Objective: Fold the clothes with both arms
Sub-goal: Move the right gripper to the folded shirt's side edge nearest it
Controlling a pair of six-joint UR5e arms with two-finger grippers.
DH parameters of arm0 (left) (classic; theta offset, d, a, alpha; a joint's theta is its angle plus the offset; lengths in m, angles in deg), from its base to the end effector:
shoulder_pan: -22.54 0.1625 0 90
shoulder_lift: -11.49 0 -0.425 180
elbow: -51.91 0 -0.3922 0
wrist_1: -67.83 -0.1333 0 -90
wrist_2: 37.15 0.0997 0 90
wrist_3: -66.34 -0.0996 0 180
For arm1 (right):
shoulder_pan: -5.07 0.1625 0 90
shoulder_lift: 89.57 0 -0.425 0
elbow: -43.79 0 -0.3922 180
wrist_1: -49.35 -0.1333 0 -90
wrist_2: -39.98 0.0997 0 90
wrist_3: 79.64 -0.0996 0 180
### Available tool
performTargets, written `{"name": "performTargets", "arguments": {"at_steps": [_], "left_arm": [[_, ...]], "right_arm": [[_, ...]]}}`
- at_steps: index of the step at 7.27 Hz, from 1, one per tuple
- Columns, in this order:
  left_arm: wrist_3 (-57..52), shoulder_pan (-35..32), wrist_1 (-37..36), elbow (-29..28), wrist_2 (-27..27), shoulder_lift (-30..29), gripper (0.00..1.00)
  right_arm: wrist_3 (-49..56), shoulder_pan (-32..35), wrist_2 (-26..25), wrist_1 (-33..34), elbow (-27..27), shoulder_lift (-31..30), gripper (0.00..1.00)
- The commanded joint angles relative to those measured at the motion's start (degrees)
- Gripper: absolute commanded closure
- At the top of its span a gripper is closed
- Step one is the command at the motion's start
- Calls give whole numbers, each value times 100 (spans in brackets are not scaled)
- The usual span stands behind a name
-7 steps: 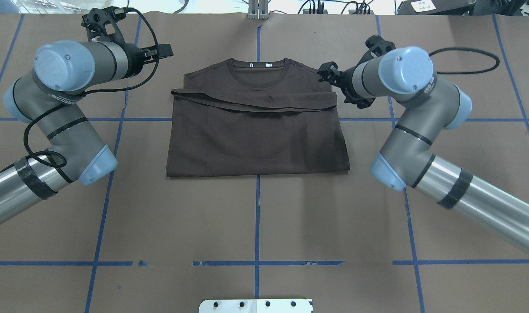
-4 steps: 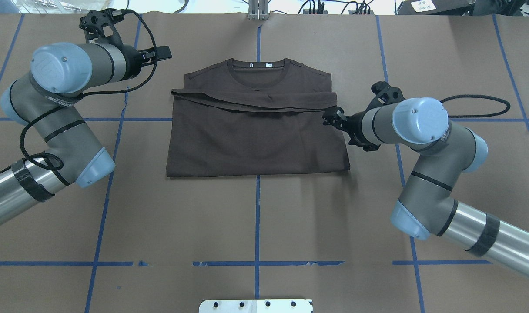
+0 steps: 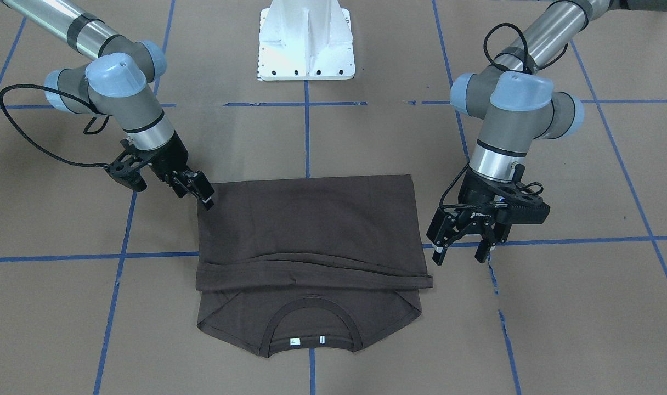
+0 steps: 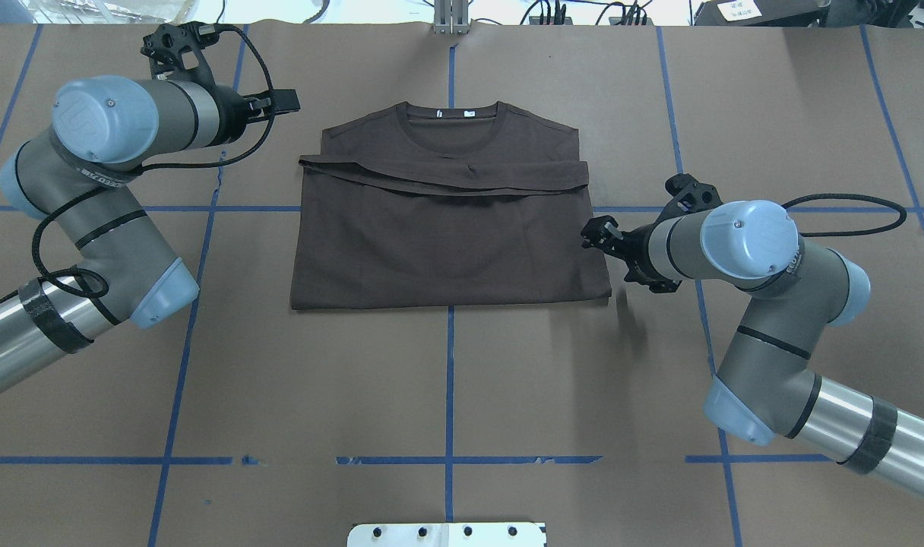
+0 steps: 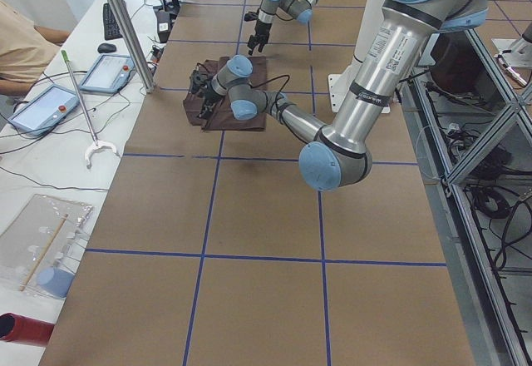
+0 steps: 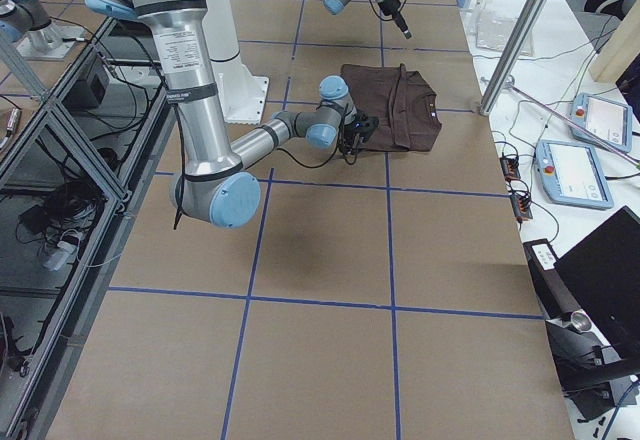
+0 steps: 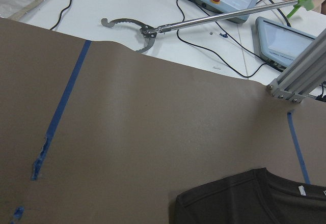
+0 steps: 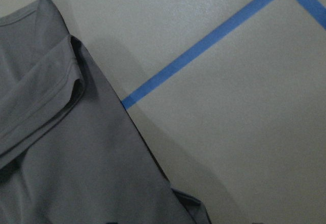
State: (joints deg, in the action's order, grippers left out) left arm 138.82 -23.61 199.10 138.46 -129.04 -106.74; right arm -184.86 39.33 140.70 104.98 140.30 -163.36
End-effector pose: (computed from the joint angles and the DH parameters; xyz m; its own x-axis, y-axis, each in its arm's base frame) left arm 0.3833 -0.5866 0.3219 0.4789 -0.0642 -0.8755 0.5828 0.7691 0.2624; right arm -0.4451 -0.4421 0.3886 0.3220 0.5314 0.7835 -0.5271 0.7881 -0.3179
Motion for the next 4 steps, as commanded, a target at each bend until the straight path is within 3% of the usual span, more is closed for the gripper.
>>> {"name": "performTargets", "arguments": {"at_steps": [1,2,3,4], "left_arm": [[-32,-17,-5,10,-3,-7,0],[-41,-34,-13,10,-3,2,0],[-32,-34,-22,10,-3,-24,0],[-23,-34,-14,19,5,-25,0]], "right_arm": [[-253,-104,53,18,70,-30,15],[-262,-147,105,27,79,-30,23],[-262,-174,158,27,61,-48,40],[-262,-165,272,44,61,-117,88]]}}
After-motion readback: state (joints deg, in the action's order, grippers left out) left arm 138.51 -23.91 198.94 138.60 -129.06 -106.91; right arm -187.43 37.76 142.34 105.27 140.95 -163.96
